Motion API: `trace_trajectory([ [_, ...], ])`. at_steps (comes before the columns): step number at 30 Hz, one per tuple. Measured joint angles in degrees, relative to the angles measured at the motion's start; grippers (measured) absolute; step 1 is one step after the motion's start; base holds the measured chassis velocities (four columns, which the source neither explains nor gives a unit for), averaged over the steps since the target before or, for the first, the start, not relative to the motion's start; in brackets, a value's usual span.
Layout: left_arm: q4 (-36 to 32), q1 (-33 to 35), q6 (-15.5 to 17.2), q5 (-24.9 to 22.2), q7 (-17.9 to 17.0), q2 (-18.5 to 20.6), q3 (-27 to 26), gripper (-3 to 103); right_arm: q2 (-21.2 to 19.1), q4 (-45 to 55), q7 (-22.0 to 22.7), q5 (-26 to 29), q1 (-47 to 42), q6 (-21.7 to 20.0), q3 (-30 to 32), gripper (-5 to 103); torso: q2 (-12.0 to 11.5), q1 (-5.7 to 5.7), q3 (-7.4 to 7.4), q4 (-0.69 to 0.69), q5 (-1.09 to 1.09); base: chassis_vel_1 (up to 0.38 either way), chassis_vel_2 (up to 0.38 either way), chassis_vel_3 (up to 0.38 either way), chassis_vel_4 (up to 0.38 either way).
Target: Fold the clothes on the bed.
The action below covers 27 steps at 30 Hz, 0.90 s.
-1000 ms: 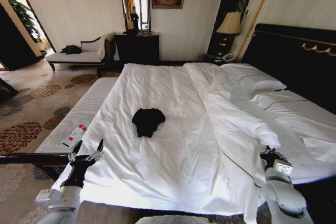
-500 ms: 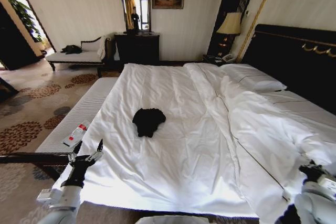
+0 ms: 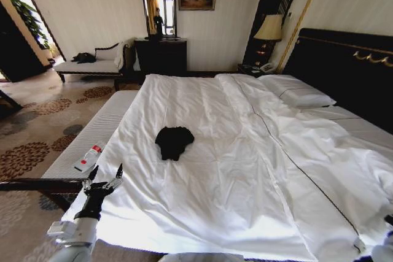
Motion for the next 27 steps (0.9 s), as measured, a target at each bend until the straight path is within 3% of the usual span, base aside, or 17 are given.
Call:
trace_trajectory([
  [15, 0.3, -0.1, 0.0, 0.0, -0.2, -0.6, 0.4, 98, 2.3, -2.6, 1.5, 0.1, -0.6, 0.7, 0.8, 3, 0.0, 0.0, 0.0, 0.01, -0.02, 0.0, 0.0, 0.0, 0.0],
  [18, 0.0, 0.2, 0.0, 0.0, -0.2, -0.6, 0.2, 96, 2.7, -2.6, 1.6, 0.4, -0.7, 0.5, 0.7, 19, 0.0, 0.0, 0.0, -0.07, -0.03, 0.0, 0.0, 0.0, 0.0],
  [21, -0.1, 0.4, 0.0, 0.0, -0.2, -0.7, 0.1, 97, 3.1, -2.1, 1.6, 0.4, -0.8, 0.5, 0.5, 19, 0.0, 0.0, 0.0, -0.06, -0.03, 0.0, 0.0, 0.0, 0.0],
  [22, -0.1, 0.6, 0.0, 0.0, -0.2, -0.7, 0.1, 99, 3.5, -1.2, 1.6, 0.3, -0.9, 0.5, 0.2, 30, 0.0, -0.01, 0.0, -0.03, -0.03, 0.0, 0.0, 0.0, 0.0],
  [24, -0.1, 0.6, 0.0, 0.0, -0.2, -0.8, 0.1, 99, 3.7, -0.7, 1.6, 0.3, -0.9, 0.5, 0.1, 36, 0.0, 0.0, 0.0, -0.02, -0.03, 0.0, 0.0, 0.0, 0.0],
  [27, -0.3, 0.5, 0.0, 0.0, -0.1, -0.8, 0.2, 99, 4.1, 0.5, 1.7, 0.2, -1.1, 0.2, -0.1, 52, 0.0, 0.0, 0.0, -0.02, -0.03, 0.0, 0.0, 0.0, 0.0],
])
